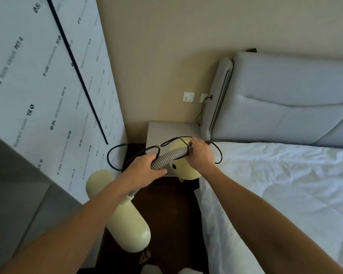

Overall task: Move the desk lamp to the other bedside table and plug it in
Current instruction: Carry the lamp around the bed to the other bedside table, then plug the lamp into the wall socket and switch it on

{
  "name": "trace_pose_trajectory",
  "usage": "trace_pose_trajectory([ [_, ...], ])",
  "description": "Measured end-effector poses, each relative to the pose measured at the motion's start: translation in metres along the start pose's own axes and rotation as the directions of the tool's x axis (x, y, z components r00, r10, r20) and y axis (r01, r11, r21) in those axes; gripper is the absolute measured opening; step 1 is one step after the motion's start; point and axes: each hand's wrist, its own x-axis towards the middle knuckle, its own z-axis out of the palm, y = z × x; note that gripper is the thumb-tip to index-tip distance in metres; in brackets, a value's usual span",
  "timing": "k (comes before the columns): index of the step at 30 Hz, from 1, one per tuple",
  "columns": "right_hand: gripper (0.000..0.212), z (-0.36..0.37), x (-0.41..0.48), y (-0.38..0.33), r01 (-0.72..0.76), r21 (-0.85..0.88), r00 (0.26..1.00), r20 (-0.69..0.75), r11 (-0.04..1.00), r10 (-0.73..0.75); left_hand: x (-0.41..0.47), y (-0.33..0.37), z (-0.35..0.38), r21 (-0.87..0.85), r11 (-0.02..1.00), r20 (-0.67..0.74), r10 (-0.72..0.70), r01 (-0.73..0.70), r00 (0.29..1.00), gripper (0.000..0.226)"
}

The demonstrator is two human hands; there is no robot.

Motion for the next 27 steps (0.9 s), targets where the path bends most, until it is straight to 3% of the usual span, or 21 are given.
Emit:
trace_pose_trajectory([
  [2,0.026,0.009,0.028,0.003,-0.094,0.170,0.995,0.030,0.981,0.090,0.038,0.007,-0.007,-0.023,1.000,-0.022,-0.013,0.013,1.000,0.026],
  [5,0.040,0.021,0.076,0.009,-0.252,0.370,0.960,0.212,0.894,0.183,0.096,0.010,-0.009,-0.049,0.997,-0.047,-0.063,0.061,0.997,0.027],
  [9,0.038,0.032,0.157,0.024,-0.478,0.596,0.860,0.467,0.646,0.205,0.182,0.006,-0.011,-0.095,0.983,-0.079,-0.162,0.155,0.984,0.023],
  [13,0.030,0.042,0.243,0.043,-0.621,0.643,0.770,0.608,0.449,0.195,0.271,0.000,0.000,-0.091,0.964,-0.052,-0.256,0.251,0.965,0.020],
  [16,0.038,0.063,0.299,0.058,-0.727,0.632,0.686,0.687,0.270,0.239,0.332,0.001,0.007,-0.097,0.949,-0.030,-0.304,0.300,0.952,0.036],
  [19,0.046,0.083,0.345,0.067,-0.770,0.627,0.636,0.742,0.118,0.211,0.386,0.007,0.013,-0.183,0.907,0.063,-0.375,0.380,0.925,0.019],
  [22,0.053,0.106,0.378,0.071,-0.772,0.624,0.635,0.743,0.125,0.211,0.432,0.004,0.022,-0.276,0.836,0.148,-0.450,0.474,0.881,0.019],
  [27,0.070,0.156,0.401,0.087,-0.756,0.603,0.654,0.706,0.253,0.273,0.488,-0.022,0.039,-0.303,0.771,0.255,-0.500,0.560,0.827,0.022],
])
